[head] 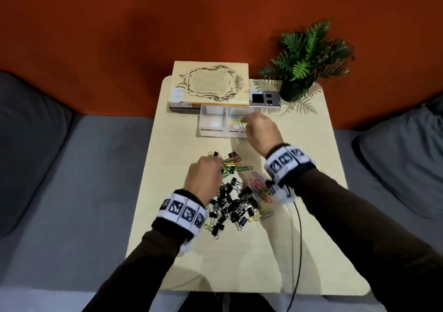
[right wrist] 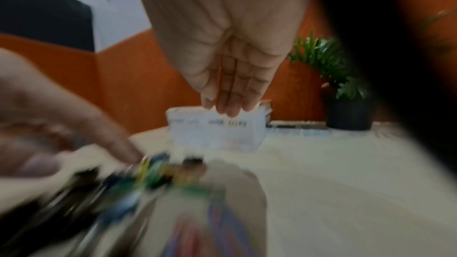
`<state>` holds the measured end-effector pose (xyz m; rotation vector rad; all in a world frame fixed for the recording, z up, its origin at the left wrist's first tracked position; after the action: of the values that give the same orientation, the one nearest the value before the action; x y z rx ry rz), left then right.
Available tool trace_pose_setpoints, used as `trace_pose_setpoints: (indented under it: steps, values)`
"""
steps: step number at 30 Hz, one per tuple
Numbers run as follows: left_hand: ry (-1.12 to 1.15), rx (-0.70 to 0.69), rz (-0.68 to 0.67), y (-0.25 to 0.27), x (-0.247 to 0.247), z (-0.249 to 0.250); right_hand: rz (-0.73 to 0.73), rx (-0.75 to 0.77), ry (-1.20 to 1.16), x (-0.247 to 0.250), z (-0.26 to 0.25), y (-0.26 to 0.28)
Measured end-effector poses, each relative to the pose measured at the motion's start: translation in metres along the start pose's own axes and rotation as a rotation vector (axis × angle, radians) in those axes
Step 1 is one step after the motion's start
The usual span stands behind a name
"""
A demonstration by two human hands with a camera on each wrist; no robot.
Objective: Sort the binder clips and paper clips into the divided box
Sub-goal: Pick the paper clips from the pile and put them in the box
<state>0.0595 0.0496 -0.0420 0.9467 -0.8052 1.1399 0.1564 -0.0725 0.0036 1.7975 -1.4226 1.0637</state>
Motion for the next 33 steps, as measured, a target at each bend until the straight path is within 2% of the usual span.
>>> trace_pose_setpoints:
  steps: [2,4,6,10,12,14,19,21,24,28,33]
  values:
    - [-0.073,-0.110,-0.068,0.022,-0.025,0.008,-0.151,0.078,0.048,-0.027,0.000,0.043]
    - [-0.128,-0.124,-0.135,0.035,-0.041,0.005,-0.344,0.127,0.089,-0.055,0.006,0.082]
    - [-0.142,-0.118,-0.135,0.043,-0.042,-0.002,-0.428,0.186,0.137,-0.068,0.015,0.103]
    - [-0.123,-0.100,-0.051,0.053,-0.026,-0.011,-0.366,0.148,0.223,-0.052,0.032,0.108]
    - [-0.069,-0.095,0.061,0.042,-0.007,-0.008,-0.342,0.149,0.178,-0.051,0.023,0.106]
    - [-0.073,-0.102,0.090,0.016,0.003,0.001,-0.371,0.178,0.153,-0.061,0.005,0.099]
    - [-0.311,-0.117,-0.228,-0.038,-0.025,0.011,-0.450,0.121,0.218,-0.084,0.001,0.093]
    - [-0.374,-0.095,-0.270,-0.043,-0.028,0.002,-0.416,0.065,0.209,-0.077,0.013,0.099]
    - [-0.321,-0.020,-0.156,-0.036,-0.012,-0.014,-0.351,0.034,0.185,-0.067,0.023,0.108]
    - [-0.205,0.010,0.083,0.000,0.003,-0.026,-0.395,0.086,0.217,-0.073,0.012,0.121]
    - [-0.111,0.025,0.125,0.038,-0.007,-0.037,-0.374,0.087,0.238,-0.070,0.006,0.133]
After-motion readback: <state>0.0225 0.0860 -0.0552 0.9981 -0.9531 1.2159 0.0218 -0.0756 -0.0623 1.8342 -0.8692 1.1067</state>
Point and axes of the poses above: each hand's wrist, its own y-axis away from the middle knuckle, its own x-axis out of the back of the hand, z = x × y, the point moved 8 cm from there along -y, towards the middle knuckle, and after that the axes turned 2 degrees about -y, right-handed, at the moved point
